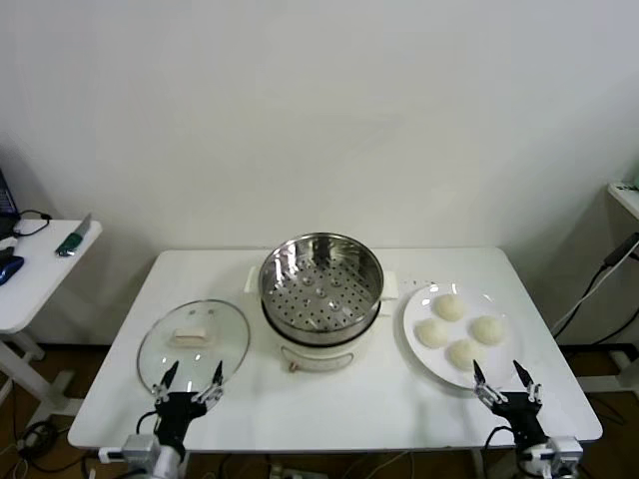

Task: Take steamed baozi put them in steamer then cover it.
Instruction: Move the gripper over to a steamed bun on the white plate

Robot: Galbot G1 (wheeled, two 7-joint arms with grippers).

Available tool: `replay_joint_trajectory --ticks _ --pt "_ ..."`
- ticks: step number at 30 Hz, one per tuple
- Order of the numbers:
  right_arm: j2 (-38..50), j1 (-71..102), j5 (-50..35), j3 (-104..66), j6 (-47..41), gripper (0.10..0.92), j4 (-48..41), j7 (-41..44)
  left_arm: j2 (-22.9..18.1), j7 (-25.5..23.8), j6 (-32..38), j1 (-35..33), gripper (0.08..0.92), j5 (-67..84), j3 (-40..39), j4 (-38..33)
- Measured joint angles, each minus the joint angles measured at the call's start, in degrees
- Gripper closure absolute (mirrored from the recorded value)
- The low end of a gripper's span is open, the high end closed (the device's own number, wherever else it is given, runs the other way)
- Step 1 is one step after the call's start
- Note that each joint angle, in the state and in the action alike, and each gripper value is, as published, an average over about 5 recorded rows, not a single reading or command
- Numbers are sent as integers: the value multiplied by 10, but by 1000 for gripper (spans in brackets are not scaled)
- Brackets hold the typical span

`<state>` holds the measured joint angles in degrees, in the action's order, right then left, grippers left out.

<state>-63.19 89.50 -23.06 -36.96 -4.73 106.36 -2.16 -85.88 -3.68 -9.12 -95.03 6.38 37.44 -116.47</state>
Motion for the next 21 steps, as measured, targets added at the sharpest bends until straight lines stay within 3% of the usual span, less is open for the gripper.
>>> replay_joint_trajectory --ticks 10,21 --pt "112 -134 23 56 -114 203 -24 44 7 -5 3 -2 177 -1 0 -3" --pt "284 -423 55 302 -163 203 -121 202 7 -7 13 -14 177 -3 0 -5"
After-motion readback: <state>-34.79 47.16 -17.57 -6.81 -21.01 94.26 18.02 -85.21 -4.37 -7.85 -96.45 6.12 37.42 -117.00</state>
